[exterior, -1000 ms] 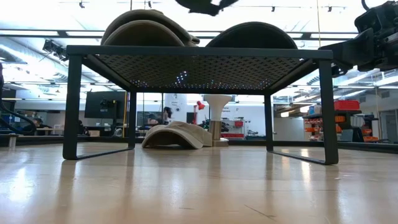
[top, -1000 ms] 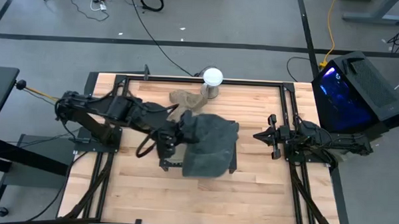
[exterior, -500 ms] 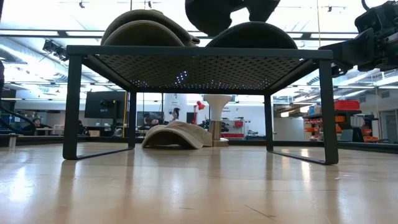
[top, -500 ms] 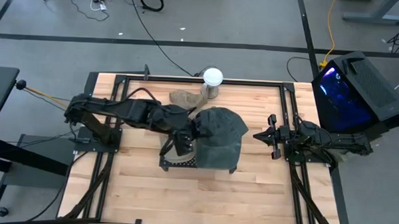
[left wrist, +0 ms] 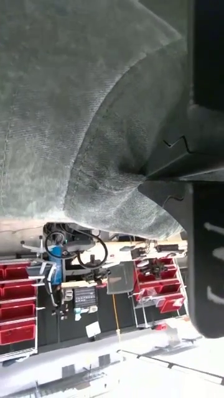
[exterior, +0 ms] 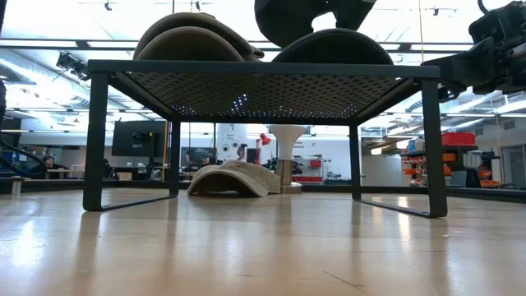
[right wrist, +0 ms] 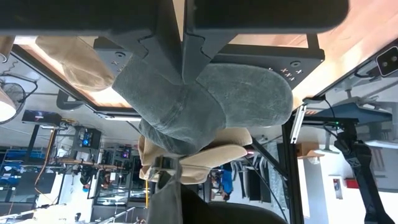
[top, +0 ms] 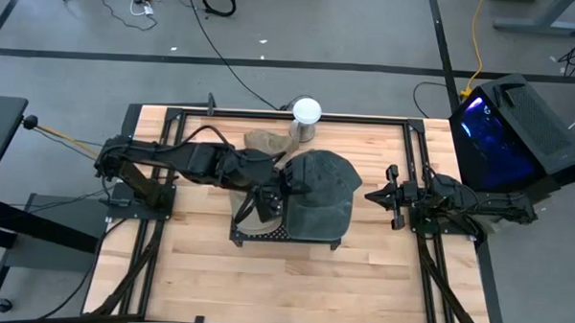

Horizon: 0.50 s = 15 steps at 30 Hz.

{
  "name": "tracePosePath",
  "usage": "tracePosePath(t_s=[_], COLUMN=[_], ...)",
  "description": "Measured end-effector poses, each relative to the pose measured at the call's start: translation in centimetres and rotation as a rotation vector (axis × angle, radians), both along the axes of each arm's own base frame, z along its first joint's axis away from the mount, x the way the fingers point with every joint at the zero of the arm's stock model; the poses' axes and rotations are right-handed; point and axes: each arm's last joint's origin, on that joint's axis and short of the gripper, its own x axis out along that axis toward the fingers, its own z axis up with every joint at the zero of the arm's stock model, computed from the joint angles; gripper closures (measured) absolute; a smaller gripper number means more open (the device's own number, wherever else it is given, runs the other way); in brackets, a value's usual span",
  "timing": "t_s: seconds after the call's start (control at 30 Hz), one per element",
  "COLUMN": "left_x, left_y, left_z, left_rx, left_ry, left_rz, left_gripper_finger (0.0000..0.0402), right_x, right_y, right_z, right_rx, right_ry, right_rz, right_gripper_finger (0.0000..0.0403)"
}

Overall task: Pick & Place hat
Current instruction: Stack the black cap on the black cap on the shelf

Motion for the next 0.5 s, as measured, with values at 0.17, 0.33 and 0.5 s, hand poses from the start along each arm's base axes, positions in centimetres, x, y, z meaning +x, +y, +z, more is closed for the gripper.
tracePosePath(t_s=[0.17,0.33,0.5], left_x=[0.02,0.09,0.84], left_y=[0.21,0.56,0.59], left_z=[0.0,-0.15,-0.97], left_rx=[0.015,0.061,0.087], left_ry=[0.002,0.018,0.043], left_rz=[-0.003,-0.007,0.01], left_gripper_finger=[0.0399,0.0399,0.0399], right_x=[0.0,0.0,0.0], right_y=[0.0,0.0,0.0], right_z=[0.0,0.0,0.0], right_rx=[0.0,0.0,0.0], right_ry=[0.0,0.0,0.0], right_rz=[0.0,0.0,0.0], right_gripper_finger=[0.0388,0.0388,0.0388])
